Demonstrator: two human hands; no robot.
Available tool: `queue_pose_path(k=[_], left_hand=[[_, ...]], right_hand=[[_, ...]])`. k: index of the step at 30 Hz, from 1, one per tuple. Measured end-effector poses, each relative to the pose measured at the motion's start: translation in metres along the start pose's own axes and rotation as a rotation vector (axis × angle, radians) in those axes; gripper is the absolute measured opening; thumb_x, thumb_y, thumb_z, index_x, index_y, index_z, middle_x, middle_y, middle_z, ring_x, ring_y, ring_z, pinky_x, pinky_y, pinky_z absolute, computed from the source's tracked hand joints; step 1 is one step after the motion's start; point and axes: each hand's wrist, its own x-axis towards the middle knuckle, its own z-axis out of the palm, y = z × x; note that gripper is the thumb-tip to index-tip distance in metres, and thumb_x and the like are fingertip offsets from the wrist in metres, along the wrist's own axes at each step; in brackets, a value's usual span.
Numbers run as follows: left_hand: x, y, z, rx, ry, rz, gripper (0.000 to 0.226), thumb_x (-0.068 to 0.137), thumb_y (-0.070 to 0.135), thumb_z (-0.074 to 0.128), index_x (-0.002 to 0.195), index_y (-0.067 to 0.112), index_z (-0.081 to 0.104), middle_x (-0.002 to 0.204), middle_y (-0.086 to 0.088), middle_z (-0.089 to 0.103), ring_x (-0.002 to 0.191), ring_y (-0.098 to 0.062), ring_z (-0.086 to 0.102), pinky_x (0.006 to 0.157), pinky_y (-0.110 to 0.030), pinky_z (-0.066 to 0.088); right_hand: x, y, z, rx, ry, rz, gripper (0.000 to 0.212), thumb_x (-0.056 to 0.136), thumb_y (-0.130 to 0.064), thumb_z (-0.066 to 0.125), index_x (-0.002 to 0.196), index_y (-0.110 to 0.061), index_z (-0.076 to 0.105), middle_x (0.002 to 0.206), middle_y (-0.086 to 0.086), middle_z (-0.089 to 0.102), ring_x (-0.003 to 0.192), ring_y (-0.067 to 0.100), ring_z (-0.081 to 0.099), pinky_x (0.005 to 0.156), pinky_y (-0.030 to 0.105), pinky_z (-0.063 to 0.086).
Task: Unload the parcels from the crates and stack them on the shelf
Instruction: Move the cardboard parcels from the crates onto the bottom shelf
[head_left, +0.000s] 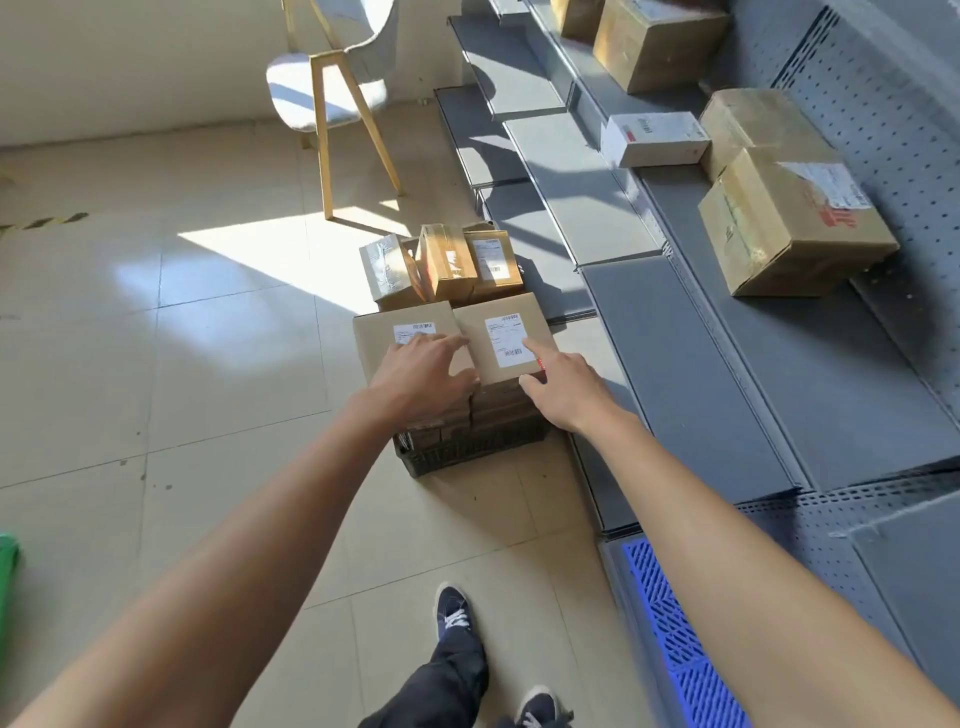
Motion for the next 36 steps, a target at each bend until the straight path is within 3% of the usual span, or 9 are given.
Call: queue_pose_path(k=[13,18,22,27,36], left_hand=[[0.031,-0.046,-0.008,-0.002,0.017,-0.182,0.058,0.1,0.049,0.05,0.152,0.026,0.042,0.157,-0.001,0.045,0.142,-0.026,0.041,0.111,-0.049,0.037],[0.06,-0.055,0.008,-0.061,0.058,-0.3,0.057,0.1,0.043,0.052,0.153,0.024,0.041,0.155,0.001,0.045,0.147,-0.022,0.03,0.111,-0.049,0.036],[0.079,-0.063,0.029,-0.136,0.075,-0.376,0.057,0.099,0.042,0.052,0.153,0.026,0.041,0.155,0.004,0.044,0.146,-0.019,0.029,0.11,-0.047,0.036],[0.093,-0.077,0.061,-0.219,0.069,-0.456,0.058,0.099,0.04,0.055,0.153,0.026,0.04,0.159,0.003,0.038,0.146,-0.02,0.031,0.112,-0.045,0.036],[0.118,-0.147,0.119,-0.387,-0.028,-0.581,0.055,0.099,0.04,0.055,0.151,0.024,0.044,0.159,0.001,0.037,0.146,-0.023,0.032,0.115,-0.044,0.033]], right_hand=[[0.078,-0.031,0.01,-0.008,-0.124,-0.121,0.055,0.104,-0.031,0.05,0.155,-0.029,0.033,0.154,0.007,0.044,0.137,0.031,0.044,0.105,0.047,0.044],[0.131,-0.021,0.021,-0.035,-0.207,-0.165,0.051,0.103,-0.033,0.051,0.152,-0.027,0.04,0.148,0.007,0.051,0.133,0.031,0.048,0.106,0.048,0.043],[0.167,-0.007,0.033,-0.054,-0.25,-0.217,0.051,0.102,-0.03,0.052,0.152,-0.025,0.039,0.154,0.001,0.044,0.136,0.03,0.046,0.11,0.049,0.041],[0.202,0.007,0.06,-0.112,-0.319,-0.223,0.057,0.103,-0.028,0.05,0.156,-0.026,0.031,0.166,0.004,0.022,0.147,0.03,0.032,0.115,0.049,0.033],[0.256,0.021,0.136,-0.096,-0.369,-0.13,0.067,0.099,-0.028,0.055,0.158,-0.024,0.025,0.163,0.003,0.028,0.142,0.031,0.037,0.114,0.049,0.036]])
